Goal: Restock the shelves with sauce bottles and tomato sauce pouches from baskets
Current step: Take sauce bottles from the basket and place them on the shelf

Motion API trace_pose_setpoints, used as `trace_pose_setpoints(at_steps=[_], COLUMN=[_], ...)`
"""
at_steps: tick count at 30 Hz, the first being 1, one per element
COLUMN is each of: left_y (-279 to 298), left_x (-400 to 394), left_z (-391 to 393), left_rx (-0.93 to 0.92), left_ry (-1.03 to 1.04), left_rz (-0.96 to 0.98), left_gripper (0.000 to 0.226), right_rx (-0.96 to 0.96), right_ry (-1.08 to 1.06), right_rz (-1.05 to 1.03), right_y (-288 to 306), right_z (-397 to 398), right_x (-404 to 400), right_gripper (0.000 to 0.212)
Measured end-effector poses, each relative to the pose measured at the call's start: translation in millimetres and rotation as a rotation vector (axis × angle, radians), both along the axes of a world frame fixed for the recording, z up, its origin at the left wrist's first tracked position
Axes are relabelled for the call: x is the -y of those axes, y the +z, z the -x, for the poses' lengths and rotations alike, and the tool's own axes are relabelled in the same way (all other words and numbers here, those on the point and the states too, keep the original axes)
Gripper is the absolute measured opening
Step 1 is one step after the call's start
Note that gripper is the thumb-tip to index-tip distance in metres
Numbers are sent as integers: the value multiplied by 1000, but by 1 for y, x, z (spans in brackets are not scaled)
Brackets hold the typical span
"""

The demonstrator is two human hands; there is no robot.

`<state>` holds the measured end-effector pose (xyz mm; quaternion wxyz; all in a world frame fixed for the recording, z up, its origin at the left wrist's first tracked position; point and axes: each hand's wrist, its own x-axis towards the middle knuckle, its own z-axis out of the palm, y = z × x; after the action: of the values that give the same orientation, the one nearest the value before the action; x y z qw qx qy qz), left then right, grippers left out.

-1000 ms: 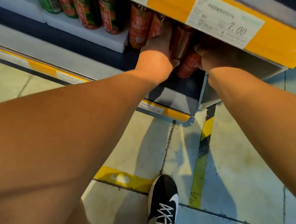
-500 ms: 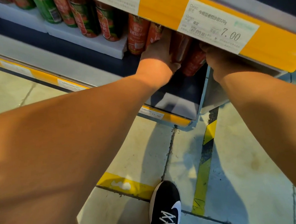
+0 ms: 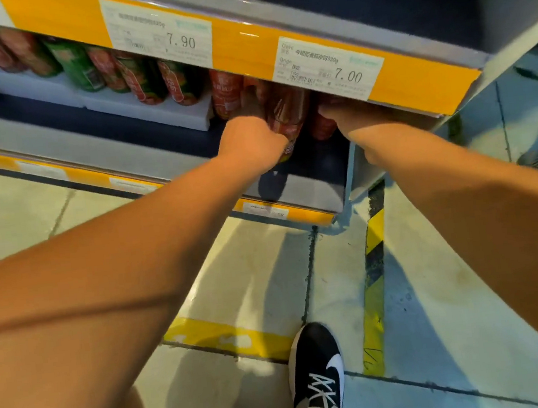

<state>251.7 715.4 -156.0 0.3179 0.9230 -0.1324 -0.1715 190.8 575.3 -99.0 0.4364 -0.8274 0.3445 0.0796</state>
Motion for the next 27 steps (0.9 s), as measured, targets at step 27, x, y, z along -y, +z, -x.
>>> trace_pose_setpoints(at_steps=[27], left_y=[156], left_x=[-32], left_z=[246], left_rx=[-67], left_ry=[-458], left_rz=[272], left_gripper=[36], right_rx=[390], right_ry=[-409], right_rz=[239], right_y=[164], right_z=[320], right_x=[9], right_gripper=[29])
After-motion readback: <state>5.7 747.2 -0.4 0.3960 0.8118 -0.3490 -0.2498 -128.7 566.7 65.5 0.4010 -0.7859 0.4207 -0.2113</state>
